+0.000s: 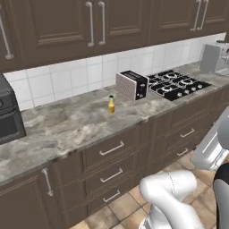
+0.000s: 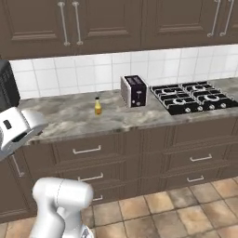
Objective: Place the mustard and ketchup from the counter to the top shelf of the fridge. If the existing items in the fridge are on the top shelf, move them to other shelves.
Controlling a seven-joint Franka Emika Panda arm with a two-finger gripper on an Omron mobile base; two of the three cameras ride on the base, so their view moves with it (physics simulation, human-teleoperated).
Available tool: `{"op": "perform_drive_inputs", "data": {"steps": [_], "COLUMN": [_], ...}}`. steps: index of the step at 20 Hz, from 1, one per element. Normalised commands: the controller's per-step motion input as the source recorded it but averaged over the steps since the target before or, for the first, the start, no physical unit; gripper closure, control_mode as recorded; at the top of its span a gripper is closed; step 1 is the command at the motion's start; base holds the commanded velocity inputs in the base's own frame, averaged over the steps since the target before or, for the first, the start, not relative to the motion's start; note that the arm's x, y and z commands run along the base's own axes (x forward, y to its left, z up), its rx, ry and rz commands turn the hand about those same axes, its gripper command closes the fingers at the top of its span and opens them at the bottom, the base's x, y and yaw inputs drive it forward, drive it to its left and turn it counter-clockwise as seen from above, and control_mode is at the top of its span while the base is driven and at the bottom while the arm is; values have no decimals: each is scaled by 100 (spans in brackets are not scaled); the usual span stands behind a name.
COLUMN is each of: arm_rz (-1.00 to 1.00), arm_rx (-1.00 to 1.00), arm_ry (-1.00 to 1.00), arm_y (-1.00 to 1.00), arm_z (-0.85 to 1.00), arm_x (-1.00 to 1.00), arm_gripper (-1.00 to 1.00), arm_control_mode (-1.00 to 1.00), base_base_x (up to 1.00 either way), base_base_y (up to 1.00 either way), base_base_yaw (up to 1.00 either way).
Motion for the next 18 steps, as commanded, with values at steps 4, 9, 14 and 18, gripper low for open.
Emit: {"op": "perform_drive_inputs", "data": {"steps": [4, 9, 14, 18], "arm_rz": [0, 0, 0, 0], "arm_rx": [0, 0, 0, 0], "arm_ry": [0, 0, 0, 0], "arm_y": [0, 0, 0, 0], "arm_z": [0, 0, 0, 0], "arm_x": [0, 0, 0, 0], "arm_gripper": [-100, -100, -100, -100], "arm_control_mode": [100, 100, 100, 100], "base_base_x": [100, 99, 87, 69], "base_base_y": [-37, -26, -5, -1], "base_base_yaw": [19, 21, 19, 25]}}
